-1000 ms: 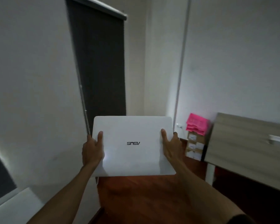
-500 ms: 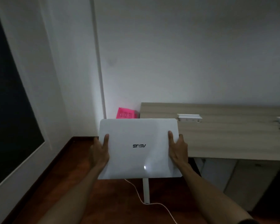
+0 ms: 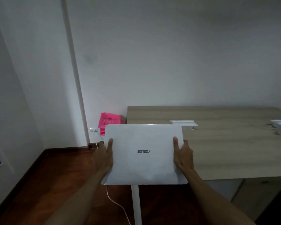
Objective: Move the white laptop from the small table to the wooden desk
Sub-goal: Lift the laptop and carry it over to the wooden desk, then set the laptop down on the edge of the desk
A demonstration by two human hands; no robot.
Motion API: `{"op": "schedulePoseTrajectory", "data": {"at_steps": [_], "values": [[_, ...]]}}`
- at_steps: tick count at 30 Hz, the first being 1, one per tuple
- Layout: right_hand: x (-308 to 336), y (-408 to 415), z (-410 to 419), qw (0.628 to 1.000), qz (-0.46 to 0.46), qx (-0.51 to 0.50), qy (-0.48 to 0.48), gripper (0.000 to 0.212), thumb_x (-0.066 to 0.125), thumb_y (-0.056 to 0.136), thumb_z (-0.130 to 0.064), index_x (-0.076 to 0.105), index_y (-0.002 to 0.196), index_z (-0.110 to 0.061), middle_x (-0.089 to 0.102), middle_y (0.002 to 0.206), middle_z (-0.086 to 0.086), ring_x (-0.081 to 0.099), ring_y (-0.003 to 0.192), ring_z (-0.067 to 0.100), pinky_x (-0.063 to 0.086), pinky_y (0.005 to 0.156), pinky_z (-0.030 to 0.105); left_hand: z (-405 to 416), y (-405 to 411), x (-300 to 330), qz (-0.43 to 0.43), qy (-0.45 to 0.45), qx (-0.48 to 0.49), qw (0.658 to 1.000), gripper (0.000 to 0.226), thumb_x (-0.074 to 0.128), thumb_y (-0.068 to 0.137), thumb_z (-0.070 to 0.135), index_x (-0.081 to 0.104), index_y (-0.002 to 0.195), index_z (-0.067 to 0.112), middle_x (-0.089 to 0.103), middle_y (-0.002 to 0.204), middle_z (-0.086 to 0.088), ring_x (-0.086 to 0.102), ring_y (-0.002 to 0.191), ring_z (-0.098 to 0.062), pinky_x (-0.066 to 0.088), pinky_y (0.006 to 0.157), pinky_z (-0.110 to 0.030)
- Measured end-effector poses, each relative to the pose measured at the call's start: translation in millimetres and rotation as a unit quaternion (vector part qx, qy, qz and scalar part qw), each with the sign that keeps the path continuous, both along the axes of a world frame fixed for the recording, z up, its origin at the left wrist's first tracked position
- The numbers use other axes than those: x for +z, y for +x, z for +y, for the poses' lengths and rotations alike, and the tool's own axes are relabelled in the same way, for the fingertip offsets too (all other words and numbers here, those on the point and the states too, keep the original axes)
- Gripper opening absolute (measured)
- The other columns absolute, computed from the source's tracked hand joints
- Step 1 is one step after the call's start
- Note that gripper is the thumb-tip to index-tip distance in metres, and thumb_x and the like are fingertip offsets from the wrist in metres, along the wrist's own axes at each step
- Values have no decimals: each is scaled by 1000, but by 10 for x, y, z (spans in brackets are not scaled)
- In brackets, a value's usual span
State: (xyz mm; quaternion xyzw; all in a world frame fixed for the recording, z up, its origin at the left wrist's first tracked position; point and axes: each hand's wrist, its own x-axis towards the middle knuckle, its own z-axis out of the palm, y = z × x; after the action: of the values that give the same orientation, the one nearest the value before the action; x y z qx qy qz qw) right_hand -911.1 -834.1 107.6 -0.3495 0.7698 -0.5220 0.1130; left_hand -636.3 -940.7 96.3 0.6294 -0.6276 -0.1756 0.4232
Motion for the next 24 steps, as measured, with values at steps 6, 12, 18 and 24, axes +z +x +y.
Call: {"op": "schedulePoseTrajectory", "data": {"at_steps": [6,12,18,24], "values": [[-259,-404,-814,999,21,-25,32,61,33,94,-65,54,106,-9,67,108,19,64,98,40,51,81,43,-817,-413,-242,-21,-12,-25,999,75,15,92,65,51,120,5,68,83,-13,67,77,-34,55,77,-50],[-597,-912,-1796,997,25,-17,70,73,26,90,-73,55,110,-10,67,110,18,65,99,39,54,88,49,-1722,-922,-497,-18,2,-27,999,63,19,93,60,50,116,12,66,82,-6,67,75,-30,56,77,-50],[-893,-1466,-2631,989,22,7,149,77,26,91,-71,56,120,-7,66,115,21,63,105,42,52,92,49,-2293,-1485,-629,25,14,42,999,47,35,98,45,55,118,7,69,105,-16,66,92,-34,47,92,-45],[-1380,-1725,-3083,962,93,25,255,80,17,94,-67,54,123,-3,67,112,21,65,100,39,51,88,46,-2818,-1733,-1179,-45,130,63,989,82,25,90,67,51,130,1,59,124,-28,54,114,-47,31,106,-53]]}}
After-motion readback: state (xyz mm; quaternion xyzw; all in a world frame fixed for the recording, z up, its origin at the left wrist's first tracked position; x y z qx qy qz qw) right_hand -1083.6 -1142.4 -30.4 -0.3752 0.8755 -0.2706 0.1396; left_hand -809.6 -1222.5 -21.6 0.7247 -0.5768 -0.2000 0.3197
